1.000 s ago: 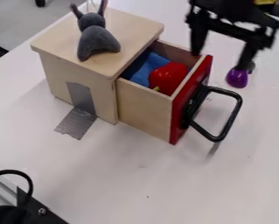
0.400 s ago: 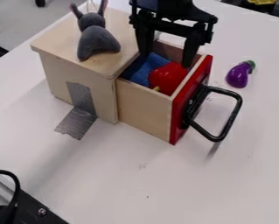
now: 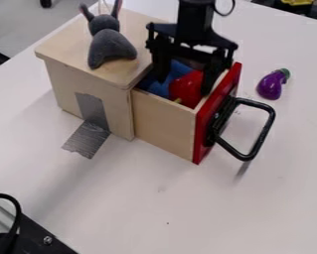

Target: Take the red thing out of the drawer and place it on the bottom center of the table

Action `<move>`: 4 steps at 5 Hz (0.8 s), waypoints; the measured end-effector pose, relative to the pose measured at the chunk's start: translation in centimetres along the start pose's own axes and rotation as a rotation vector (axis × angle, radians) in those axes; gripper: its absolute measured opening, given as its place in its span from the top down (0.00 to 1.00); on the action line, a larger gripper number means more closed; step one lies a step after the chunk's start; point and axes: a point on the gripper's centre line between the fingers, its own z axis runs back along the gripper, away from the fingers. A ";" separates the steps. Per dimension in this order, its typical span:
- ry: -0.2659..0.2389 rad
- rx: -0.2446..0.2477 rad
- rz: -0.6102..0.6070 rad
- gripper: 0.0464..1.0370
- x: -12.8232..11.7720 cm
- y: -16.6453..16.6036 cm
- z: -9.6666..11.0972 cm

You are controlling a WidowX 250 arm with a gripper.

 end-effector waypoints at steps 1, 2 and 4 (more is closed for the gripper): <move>0.024 0.024 -0.018 0.04 0.3 -0.3 -1.4; 0.024 0.042 -0.021 0.04 0.3 -0.2 -1.6; 0.018 0.034 -0.023 0.23 -0.1 -0.8 -2.0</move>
